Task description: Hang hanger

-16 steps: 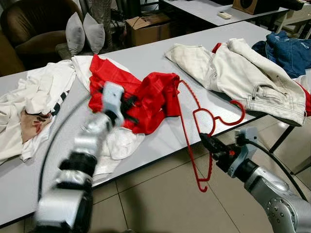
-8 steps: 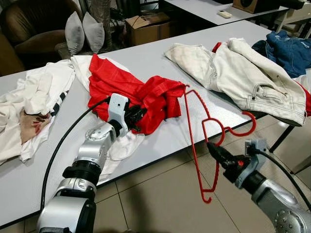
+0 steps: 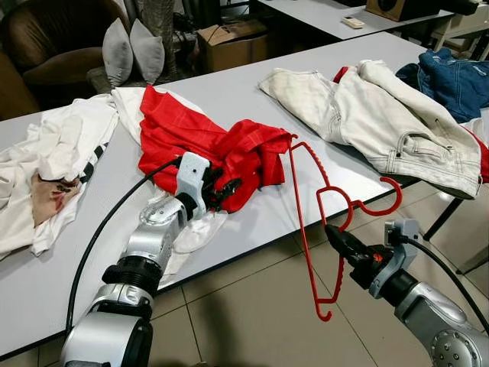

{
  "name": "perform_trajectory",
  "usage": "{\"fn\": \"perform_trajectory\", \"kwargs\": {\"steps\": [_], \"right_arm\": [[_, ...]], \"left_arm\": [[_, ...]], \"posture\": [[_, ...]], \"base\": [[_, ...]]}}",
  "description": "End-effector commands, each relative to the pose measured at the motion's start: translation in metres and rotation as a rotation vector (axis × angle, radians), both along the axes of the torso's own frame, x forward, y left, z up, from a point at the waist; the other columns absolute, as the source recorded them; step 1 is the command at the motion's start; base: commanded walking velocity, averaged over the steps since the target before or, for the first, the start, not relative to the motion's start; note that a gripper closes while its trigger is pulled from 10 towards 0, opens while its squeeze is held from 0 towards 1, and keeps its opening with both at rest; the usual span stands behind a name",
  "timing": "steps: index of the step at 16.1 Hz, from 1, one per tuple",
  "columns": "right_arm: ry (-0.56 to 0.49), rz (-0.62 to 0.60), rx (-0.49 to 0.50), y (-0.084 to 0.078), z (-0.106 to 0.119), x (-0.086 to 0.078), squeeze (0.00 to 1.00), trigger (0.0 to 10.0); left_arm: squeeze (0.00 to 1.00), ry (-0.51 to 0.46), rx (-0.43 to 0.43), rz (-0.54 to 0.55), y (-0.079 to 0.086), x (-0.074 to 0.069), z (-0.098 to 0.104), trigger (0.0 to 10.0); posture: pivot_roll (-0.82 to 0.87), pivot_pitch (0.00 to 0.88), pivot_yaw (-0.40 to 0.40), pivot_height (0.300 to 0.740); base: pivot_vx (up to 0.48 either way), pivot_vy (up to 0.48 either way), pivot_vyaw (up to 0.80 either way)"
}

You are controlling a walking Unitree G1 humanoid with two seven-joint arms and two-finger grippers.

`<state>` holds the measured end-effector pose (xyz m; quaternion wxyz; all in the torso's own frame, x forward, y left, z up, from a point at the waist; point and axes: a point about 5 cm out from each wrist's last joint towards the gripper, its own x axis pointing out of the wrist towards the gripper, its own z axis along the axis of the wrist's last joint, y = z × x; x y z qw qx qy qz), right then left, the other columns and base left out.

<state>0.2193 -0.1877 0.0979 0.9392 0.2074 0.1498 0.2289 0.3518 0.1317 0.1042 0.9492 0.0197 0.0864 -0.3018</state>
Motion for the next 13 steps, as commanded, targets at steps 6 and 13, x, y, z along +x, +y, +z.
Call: {"fn": "perform_trajectory", "kwargs": {"steps": [6, 13], "right_arm": [[-0.004, 0.02, 0.005, 0.005, 0.001, 0.0, 0.0, 10.0], [-0.009, 0.021, 0.004, 0.005, 0.001, 0.0, 0.0, 10.0]], "left_arm": [[0.0, 0.077, 0.093, 0.011, -0.003, -0.005, -0.017, 10.0], [0.0, 0.049, 0.217, 0.078, 0.002, 0.001, -0.017, 0.0]], "posture": [[-0.3, 0.0, 0.104, 0.74], [-0.3, 0.0, 0.109, 0.74]], "base": [[0.0, 0.0, 0.0], [0.0, 0.0, 0.0]]}}
